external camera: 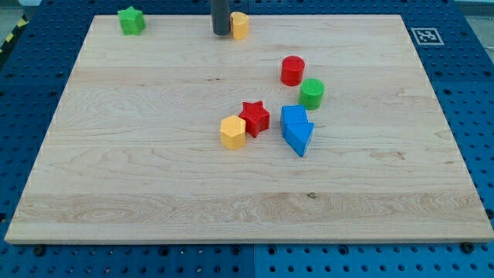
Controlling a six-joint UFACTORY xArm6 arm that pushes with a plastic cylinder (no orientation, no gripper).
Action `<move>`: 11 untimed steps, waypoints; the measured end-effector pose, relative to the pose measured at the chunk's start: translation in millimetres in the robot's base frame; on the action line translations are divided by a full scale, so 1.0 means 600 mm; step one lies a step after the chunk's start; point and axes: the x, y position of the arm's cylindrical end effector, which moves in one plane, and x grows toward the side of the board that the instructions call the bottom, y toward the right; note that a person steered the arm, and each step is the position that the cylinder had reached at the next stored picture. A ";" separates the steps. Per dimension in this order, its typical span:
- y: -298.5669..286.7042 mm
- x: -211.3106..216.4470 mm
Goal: Move your arm towards the yellow hexagon
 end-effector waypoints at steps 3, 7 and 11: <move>0.029 0.051; -0.003 0.174; -0.012 0.400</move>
